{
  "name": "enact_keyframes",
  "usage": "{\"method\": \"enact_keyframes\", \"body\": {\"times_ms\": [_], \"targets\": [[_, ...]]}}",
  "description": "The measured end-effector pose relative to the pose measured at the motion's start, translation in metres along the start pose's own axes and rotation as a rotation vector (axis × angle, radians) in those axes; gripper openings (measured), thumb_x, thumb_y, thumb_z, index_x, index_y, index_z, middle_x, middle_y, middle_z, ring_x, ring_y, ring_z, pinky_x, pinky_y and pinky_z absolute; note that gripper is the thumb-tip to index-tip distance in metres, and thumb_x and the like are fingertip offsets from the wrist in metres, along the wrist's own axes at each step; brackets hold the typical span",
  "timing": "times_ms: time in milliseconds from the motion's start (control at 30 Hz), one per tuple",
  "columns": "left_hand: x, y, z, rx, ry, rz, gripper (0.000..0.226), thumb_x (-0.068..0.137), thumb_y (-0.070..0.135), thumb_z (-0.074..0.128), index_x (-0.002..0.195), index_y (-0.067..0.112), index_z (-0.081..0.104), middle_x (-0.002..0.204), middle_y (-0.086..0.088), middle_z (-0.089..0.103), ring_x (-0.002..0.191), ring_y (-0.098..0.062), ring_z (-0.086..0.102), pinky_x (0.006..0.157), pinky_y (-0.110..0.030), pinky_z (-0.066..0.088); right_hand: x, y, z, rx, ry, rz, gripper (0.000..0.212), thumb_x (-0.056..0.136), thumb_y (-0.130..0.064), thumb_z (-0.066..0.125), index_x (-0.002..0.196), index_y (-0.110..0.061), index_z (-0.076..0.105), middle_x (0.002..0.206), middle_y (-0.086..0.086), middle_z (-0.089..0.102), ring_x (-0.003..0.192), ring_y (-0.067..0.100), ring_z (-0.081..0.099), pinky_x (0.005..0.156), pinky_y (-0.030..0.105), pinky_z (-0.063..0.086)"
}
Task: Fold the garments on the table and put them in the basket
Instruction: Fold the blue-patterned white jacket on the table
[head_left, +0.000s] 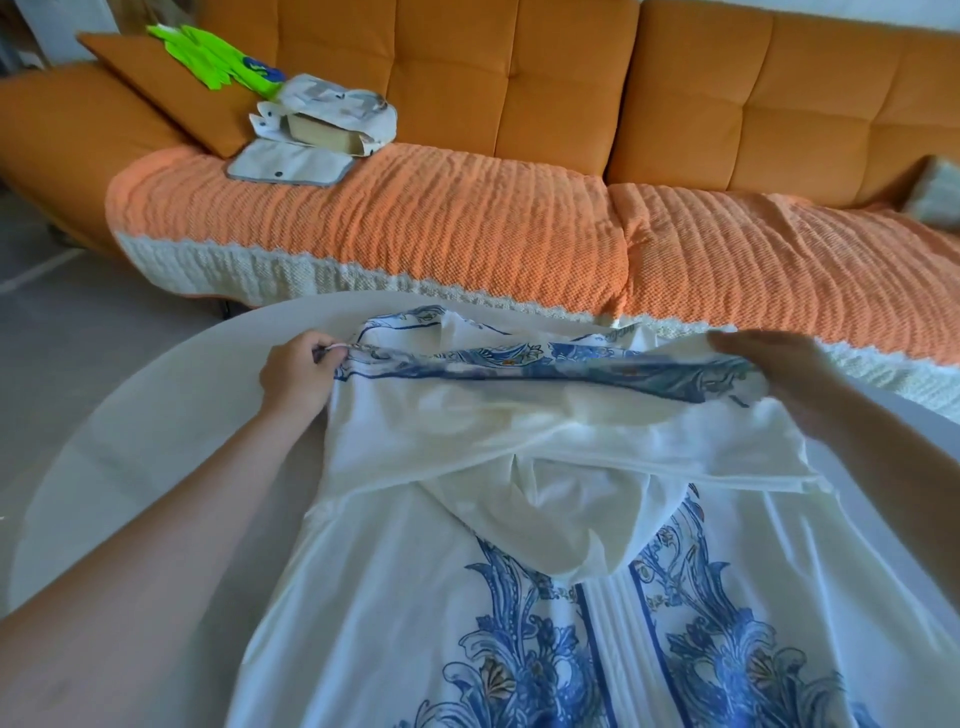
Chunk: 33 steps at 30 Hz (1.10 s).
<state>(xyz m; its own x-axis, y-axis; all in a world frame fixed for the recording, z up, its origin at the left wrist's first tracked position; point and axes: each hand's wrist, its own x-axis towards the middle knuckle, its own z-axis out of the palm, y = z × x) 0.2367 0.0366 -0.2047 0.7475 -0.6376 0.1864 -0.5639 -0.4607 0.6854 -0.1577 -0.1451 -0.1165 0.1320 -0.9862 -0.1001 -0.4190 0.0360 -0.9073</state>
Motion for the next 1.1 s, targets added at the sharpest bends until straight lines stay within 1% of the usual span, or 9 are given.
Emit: {"method": "enact_keyframes", "body": {"times_ms": [67, 167, 267, 333, 467, 567, 767, 933, 1100], "targets": [[0.001, 0.0, 0.001, 0.022, 0.01, -0.012, 0.017, 0.091, 0.02, 0.057, 0.098, 0.007, 0.065, 0.102, -0.014, 0.067, 0.098, -0.035, 0.058, 0.08, -0.039, 0.044, 0.0, -0.018, -0.006, 0.087, -0.052, 0.136, 0.005, 0.083, -0.011, 0.063, 0.082, -0.007, 0.059, 0.037, 0.0, 0.05, 0.023, 0.004, 0.041, 0.03, 0.011, 0.037], [-0.004, -0.001, 0.004, 0.072, 0.03, 0.001, 0.018, 0.091, 0.018, 0.056, 0.104, 0.009, 0.066, 0.105, -0.014, 0.068, 0.1, -0.034, 0.059, 0.08, -0.039, 0.045, 0.005, -0.023, -0.006, 0.222, -0.186, 0.349, 0.02, 0.087, -0.01, 0.05, 0.069, -0.012, 0.042, 0.035, 0.001, 0.039, 0.022, 0.006, 0.033, 0.034, 0.009, 0.032], [-0.009, -0.003, 0.007, 0.052, 0.057, 0.024, 0.017, 0.09, 0.013, 0.058, 0.106, 0.009, 0.064, 0.105, -0.015, 0.067, 0.1, -0.035, 0.06, 0.084, -0.043, 0.047, 0.001, -0.012, -0.001, 0.069, -0.28, 0.291, 0.076, 0.065, -0.069, 0.064, 0.099, -0.002, 0.056, 0.078, 0.008, 0.061, 0.063, 0.017, 0.055, 0.061, 0.027, 0.048], [-0.01, -0.004, 0.005, 0.054, 0.107, 0.026, 0.023, 0.087, 0.012, 0.06, 0.11, 0.008, 0.06, 0.111, -0.017, 0.062, 0.104, -0.036, 0.055, 0.088, -0.044, 0.045, -0.007, -0.001, 0.003, -0.167, -0.332, 0.155, 0.106, 0.041, -0.078, 0.068, 0.119, -0.008, 0.055, 0.114, 0.006, 0.057, 0.101, 0.023, 0.051, 0.092, 0.035, 0.039], [-0.023, 0.004, 0.002, 0.082, 0.132, 0.075, 0.028, 0.088, 0.015, 0.061, 0.114, 0.007, 0.06, 0.118, -0.02, 0.055, 0.112, -0.038, 0.047, 0.092, -0.043, 0.037, -0.008, 0.027, 0.007, -0.422, -0.381, -0.028, 0.09, 0.036, -0.068, 0.078, 0.11, -0.019, 0.065, 0.115, -0.001, 0.06, 0.111, 0.022, 0.052, 0.092, 0.037, 0.039], [-0.031, 0.004, 0.006, 0.146, 0.06, 0.228, 0.027, 0.087, 0.019, 0.062, 0.113, 0.012, 0.065, 0.111, -0.014, 0.064, 0.107, -0.036, 0.054, 0.089, -0.043, 0.041, -0.002, 0.038, 0.015, -0.411, -0.186, -0.124, 0.024, 0.07, -0.032, 0.079, 0.084, -0.016, 0.069, 0.092, 0.007, 0.063, 0.098, 0.027, 0.057, 0.074, 0.032, 0.04], [-0.03, -0.001, 0.013, 0.32, -0.069, 0.215, 0.034, 0.094, 0.029, 0.051, 0.127, 0.024, 0.057, 0.128, -0.004, 0.053, 0.128, -0.024, 0.039, 0.111, -0.053, 0.015, -0.013, 0.01, 0.002, -0.018, -0.1, -0.039, 0.043, 0.07, -0.047, 0.069, 0.082, -0.005, 0.067, 0.069, 0.009, 0.065, 0.059, 0.02, 0.059, 0.056, 0.027, 0.048], [-0.034, -0.004, 0.013, 0.373, -0.122, 0.252, 0.04, 0.099, 0.031, 0.041, 0.138, 0.025, 0.045, 0.151, -0.004, 0.032, 0.144, -0.021, 0.016, 0.112, -0.053, 0.004, 0.005, 0.03, 0.009, -0.569, -0.011, 0.06, 0.057, 0.088, -0.042, 0.058, 0.095, 0.014, 0.064, 0.071, 0.019, 0.057, 0.058, 0.026, 0.05, 0.056, 0.029, 0.034], [-0.036, -0.003, -0.004, 0.408, -0.131, 0.207, 0.05, 0.099, 0.037, 0.038, 0.147, 0.025, 0.029, 0.158, -0.007, 0.011, 0.146, -0.021, 0.004, 0.114, -0.049, -0.001, 0.008, 0.03, 0.014, -0.764, 0.05, -0.03, 0.044, 0.088, -0.035, 0.06, 0.081, 0.008, 0.067, 0.065, 0.015, 0.058, 0.061, 0.026, 0.053, 0.052, 0.025, 0.032]]}}
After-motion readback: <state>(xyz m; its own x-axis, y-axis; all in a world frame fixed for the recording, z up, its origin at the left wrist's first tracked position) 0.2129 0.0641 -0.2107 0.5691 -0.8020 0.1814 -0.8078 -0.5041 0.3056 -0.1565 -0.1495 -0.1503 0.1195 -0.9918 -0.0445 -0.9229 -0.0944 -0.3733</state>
